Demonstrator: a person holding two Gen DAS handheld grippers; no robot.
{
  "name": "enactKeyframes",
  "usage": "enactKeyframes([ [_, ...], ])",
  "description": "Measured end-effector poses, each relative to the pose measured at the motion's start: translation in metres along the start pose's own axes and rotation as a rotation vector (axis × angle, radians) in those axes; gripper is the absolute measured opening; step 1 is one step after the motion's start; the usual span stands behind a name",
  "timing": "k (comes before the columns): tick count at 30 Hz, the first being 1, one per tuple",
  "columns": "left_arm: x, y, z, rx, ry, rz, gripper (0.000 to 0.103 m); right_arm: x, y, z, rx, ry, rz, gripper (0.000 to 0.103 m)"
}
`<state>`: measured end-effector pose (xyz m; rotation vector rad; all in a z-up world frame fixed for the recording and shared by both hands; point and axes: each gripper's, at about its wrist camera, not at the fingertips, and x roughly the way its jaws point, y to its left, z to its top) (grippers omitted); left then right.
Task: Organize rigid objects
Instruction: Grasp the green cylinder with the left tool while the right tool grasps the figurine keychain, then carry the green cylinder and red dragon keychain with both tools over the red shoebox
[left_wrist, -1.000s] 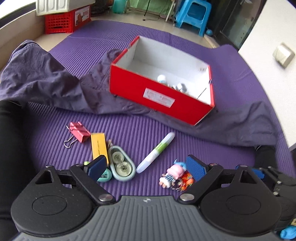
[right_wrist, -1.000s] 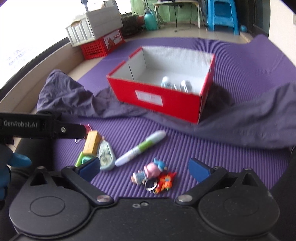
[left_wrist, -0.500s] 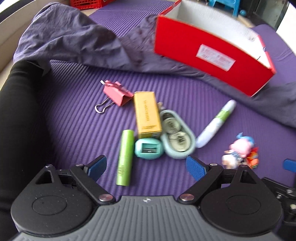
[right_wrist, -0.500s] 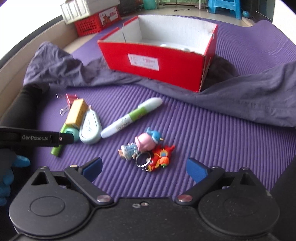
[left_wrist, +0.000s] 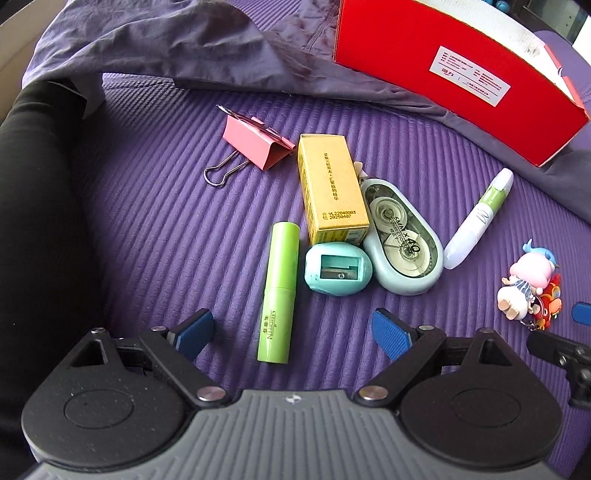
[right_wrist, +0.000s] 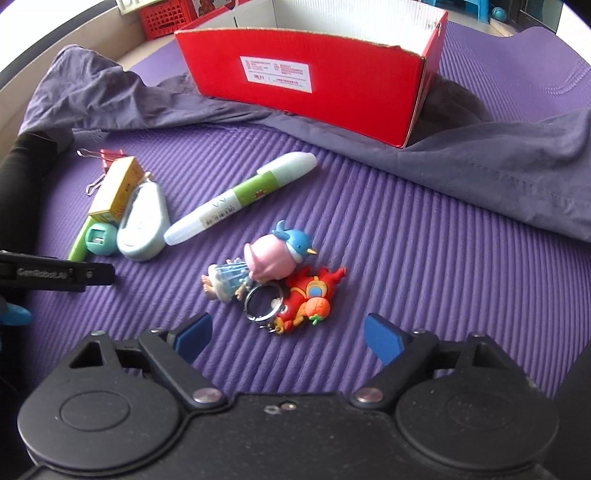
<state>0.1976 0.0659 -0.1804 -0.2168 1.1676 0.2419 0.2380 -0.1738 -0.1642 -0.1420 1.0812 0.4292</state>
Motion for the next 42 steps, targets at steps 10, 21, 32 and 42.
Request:
enactKeyframes([
  [10,-0.006,0.003,-0.002,-0.021,-0.022,0.023,0.075,0.014,0.009,0.003,-0.054,-0.009,-0.043,0.074],
  [21,-0.015,-0.001,-0.006,-0.022,-0.047,0.038,0.018,0.011,0.013,0.003,-0.042,-0.031,-0.097,0.041],
  [32,-0.029,0.002,-0.005,-0.058,-0.076,0.017,0.015,-0.009,0.002,-0.003,0.042,-0.076,-0.077,0.013],
  [42,-0.051,0.002,-0.01,-0.072,-0.084,-0.041,0.015,-0.026,-0.01,-0.015,0.103,-0.093,-0.06,0.012],
])
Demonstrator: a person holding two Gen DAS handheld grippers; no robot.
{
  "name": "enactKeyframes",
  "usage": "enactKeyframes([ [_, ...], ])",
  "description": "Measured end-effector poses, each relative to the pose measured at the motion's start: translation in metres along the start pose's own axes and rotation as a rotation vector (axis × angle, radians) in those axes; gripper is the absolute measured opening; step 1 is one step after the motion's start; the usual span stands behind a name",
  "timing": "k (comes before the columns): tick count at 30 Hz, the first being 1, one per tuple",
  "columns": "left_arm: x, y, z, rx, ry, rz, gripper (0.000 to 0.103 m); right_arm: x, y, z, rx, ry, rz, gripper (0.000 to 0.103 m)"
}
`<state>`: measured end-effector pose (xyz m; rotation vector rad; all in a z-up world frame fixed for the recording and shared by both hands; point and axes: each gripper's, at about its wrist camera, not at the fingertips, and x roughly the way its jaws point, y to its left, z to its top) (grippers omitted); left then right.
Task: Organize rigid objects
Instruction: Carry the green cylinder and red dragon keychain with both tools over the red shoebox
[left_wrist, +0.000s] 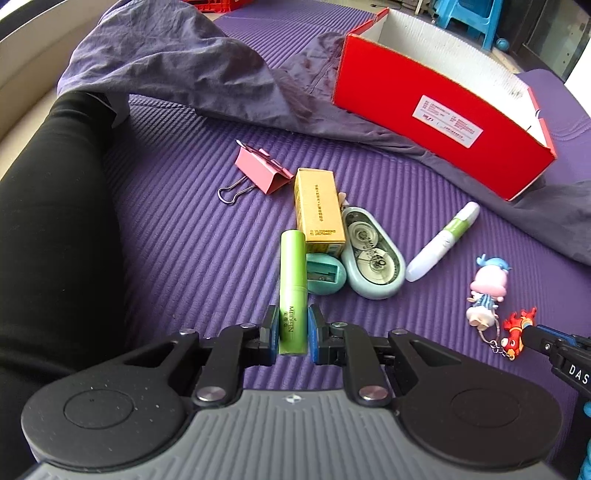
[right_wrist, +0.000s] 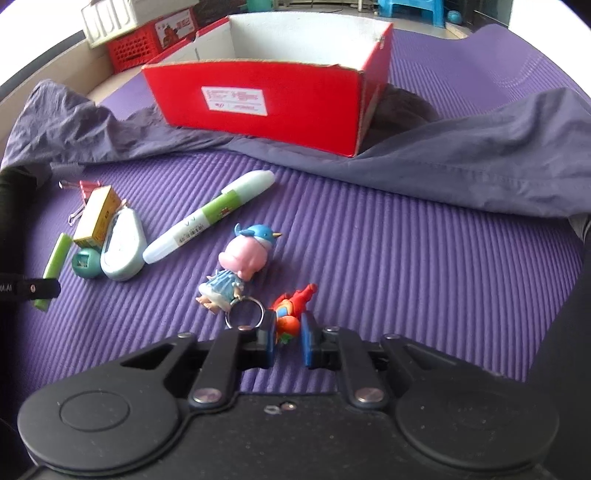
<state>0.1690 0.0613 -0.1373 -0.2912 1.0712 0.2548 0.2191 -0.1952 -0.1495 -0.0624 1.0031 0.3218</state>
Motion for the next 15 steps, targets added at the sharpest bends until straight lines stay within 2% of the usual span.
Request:
enactKeyframes([
  [9,-0.025,-0.007,0.007,0.03,-0.045,-0.06,0.015,-0.035,0.0,0.005,0.005,-0.075,0.047,0.012],
  [15,-0.039,-0.014,0.022,0.047,-0.066,-0.11,0.015,-0.064,-0.001,0.021,0.006,-0.13,0.076,0.012],
])
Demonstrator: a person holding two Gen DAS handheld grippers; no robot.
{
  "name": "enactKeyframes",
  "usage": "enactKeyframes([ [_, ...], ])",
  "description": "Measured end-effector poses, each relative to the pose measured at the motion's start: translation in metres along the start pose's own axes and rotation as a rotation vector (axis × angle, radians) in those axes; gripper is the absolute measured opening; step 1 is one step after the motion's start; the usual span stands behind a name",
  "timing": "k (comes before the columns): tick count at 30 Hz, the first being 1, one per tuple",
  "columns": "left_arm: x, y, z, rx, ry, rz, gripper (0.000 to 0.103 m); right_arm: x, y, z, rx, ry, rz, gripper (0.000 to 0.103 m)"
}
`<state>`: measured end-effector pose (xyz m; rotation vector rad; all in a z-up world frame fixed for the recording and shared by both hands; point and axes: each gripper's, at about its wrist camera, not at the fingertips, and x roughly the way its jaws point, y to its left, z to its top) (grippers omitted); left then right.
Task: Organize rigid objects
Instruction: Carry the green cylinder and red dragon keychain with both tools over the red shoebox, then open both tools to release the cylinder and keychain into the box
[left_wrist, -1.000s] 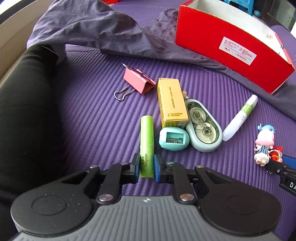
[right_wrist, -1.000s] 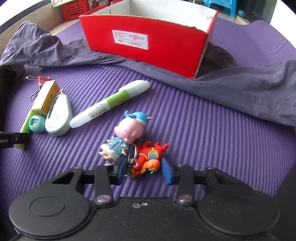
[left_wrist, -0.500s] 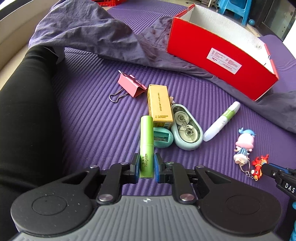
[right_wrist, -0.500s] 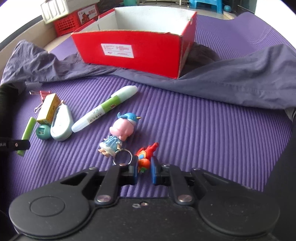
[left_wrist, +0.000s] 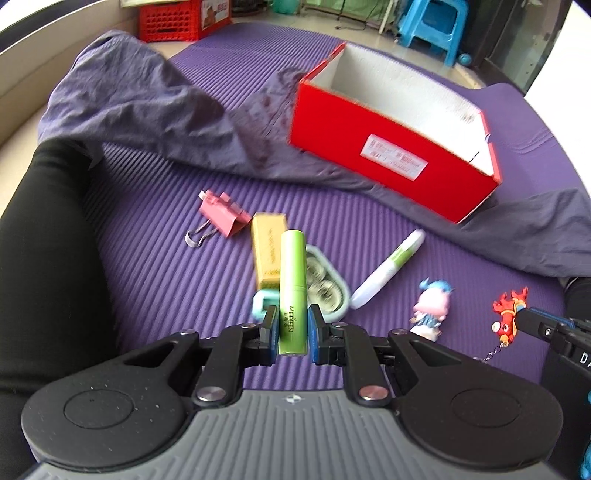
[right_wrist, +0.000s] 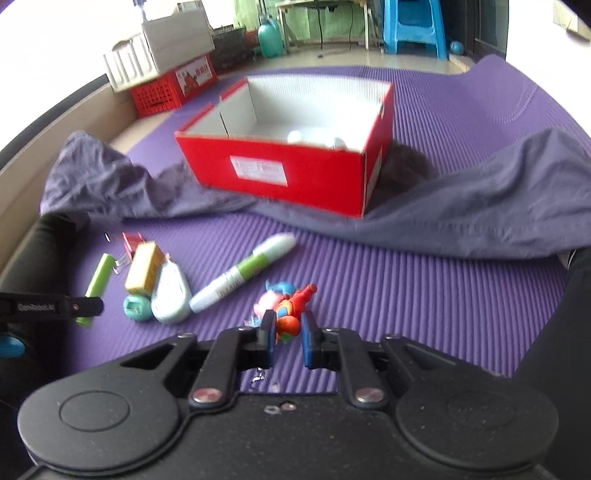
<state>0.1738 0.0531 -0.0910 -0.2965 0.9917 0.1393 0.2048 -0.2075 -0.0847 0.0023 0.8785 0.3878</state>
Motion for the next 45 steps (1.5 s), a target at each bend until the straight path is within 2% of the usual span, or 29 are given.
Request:
enactKeyframes([
  [7,-0.013,-0.016,0.044,0.011,-0.044,-0.039,0.015,-0.021,-0.002,0.042,-0.011,-0.061,0.011,0.012],
  [15,-0.023,-0.046,0.113,0.06,-0.101,-0.074,0.015,-0.029,-0.007,0.108,-0.035,-0.158,-0.021,0.012],
  [21,-0.012,-0.071,0.16,0.15,-0.13,-0.053,0.015,-0.021,-0.003,0.154,-0.096,-0.207,-0.06,0.012],
  [31,0.045,-0.095,0.206,0.239,-0.074,-0.016,0.015,0.035,0.001,0.207,-0.104,-0.181,-0.076,0.012],
  [36,0.086,-0.104,0.227,0.282,-0.022,0.012,0.015,0.075,-0.002,0.221,-0.105,-0.157,-0.096,0.012],
  [45,0.158,-0.118,0.251,0.301,0.046,0.037,0.015,0.149,-0.019,0.234,-0.064,-0.086,-0.096,0.012],
])
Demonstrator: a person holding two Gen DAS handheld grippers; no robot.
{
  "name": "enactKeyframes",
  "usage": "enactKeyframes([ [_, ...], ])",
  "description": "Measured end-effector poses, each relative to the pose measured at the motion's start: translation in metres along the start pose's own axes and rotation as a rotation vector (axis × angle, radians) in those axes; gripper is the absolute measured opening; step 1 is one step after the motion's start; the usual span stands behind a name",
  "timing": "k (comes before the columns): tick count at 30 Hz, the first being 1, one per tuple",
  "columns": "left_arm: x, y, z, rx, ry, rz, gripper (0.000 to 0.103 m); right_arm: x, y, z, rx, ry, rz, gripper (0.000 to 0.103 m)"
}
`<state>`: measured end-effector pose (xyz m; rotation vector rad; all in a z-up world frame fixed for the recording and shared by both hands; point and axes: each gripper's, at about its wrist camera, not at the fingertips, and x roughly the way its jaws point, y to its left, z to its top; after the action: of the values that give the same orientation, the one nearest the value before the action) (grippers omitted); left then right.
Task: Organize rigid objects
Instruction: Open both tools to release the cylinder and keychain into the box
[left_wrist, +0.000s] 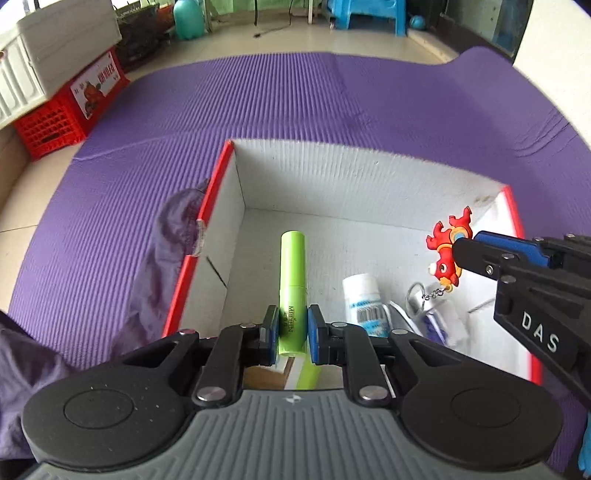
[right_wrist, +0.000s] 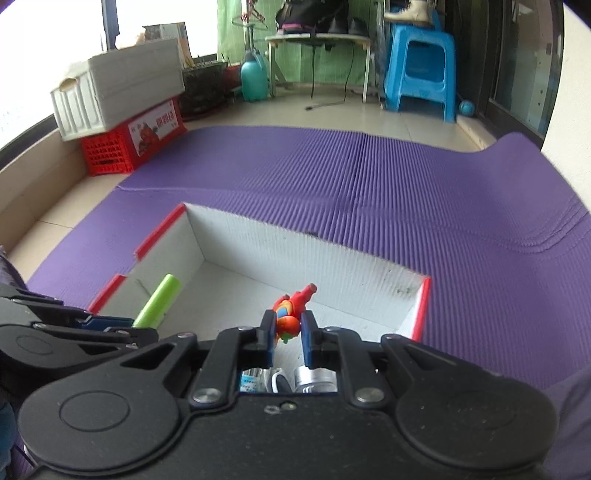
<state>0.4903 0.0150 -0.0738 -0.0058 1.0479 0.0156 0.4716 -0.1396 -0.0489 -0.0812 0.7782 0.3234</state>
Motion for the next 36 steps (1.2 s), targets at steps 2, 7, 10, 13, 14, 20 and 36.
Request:
enactKeyframes([
  [2,0.017,-0.002,0.003,-0.001,0.024,0.004,0.015,0.014,-0.003,-0.003,0.017,0.015,0.005,0.012],
  [7,0.046,-0.007,0.008,0.004,0.069,-0.001,0.015,0.042,-0.009,-0.015,0.016,0.072,0.004,0.012],
  [10,0.057,-0.009,0.009,0.007,0.091,-0.004,0.016,0.049,-0.01,-0.022,-0.011,0.1,0.021,0.012],
  [13,0.062,-0.012,0.009,0.014,0.105,-0.008,0.016,0.054,-0.009,-0.026,-0.037,0.121,0.01,0.012],
  [14,0.065,-0.011,0.011,0.016,0.111,-0.01,0.016,0.055,-0.009,-0.028,-0.036,0.127,0.009,0.012],
  [20,0.073,-0.011,0.006,0.006,0.159,-0.033,0.016,0.055,-0.012,-0.031,-0.023,0.139,0.009,0.02],
  [36,0.023,0.002,-0.017,-0.083,0.147,-0.092,0.016,0.001,-0.009,-0.036,-0.045,0.114,0.017,0.04],
])
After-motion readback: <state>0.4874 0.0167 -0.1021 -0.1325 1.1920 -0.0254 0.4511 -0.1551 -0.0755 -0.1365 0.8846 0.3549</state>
